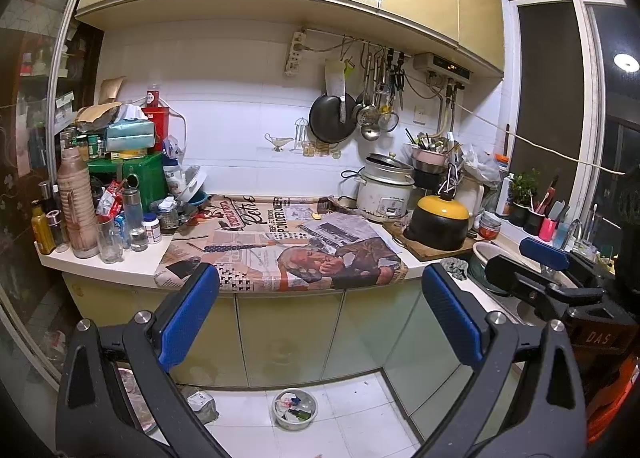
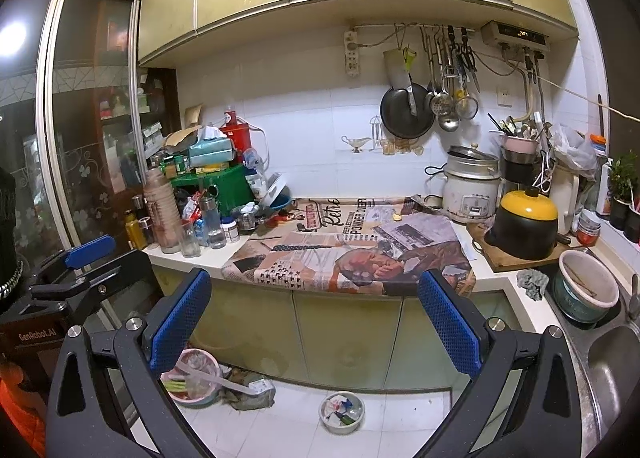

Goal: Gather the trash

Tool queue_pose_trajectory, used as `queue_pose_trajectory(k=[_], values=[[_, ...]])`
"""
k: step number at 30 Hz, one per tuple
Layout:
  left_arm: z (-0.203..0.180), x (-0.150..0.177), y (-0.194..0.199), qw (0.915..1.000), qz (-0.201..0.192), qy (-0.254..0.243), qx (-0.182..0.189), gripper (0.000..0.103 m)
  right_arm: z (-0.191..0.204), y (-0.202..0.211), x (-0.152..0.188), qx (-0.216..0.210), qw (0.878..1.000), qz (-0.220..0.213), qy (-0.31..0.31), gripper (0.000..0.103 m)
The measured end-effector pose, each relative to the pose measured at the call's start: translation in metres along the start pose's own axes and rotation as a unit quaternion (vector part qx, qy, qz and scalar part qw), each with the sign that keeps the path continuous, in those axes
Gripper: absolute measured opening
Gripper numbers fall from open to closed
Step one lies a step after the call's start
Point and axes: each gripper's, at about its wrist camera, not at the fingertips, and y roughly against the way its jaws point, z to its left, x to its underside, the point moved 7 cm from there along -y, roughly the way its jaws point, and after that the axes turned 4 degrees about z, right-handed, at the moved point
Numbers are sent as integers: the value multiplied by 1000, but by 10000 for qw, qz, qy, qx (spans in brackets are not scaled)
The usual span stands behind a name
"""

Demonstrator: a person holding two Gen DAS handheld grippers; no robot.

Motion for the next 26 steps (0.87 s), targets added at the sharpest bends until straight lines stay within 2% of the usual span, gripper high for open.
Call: queue_pose_trajectory(k=[15,26], values=[[-1,-1,-5,10000,16,13,31,102,-4,-5,-3,11,10000,18,-31,103],[7,-6,-41,9997,206,89,-110,102,-7,-31,-6,-35,9998,157,-93,103]])
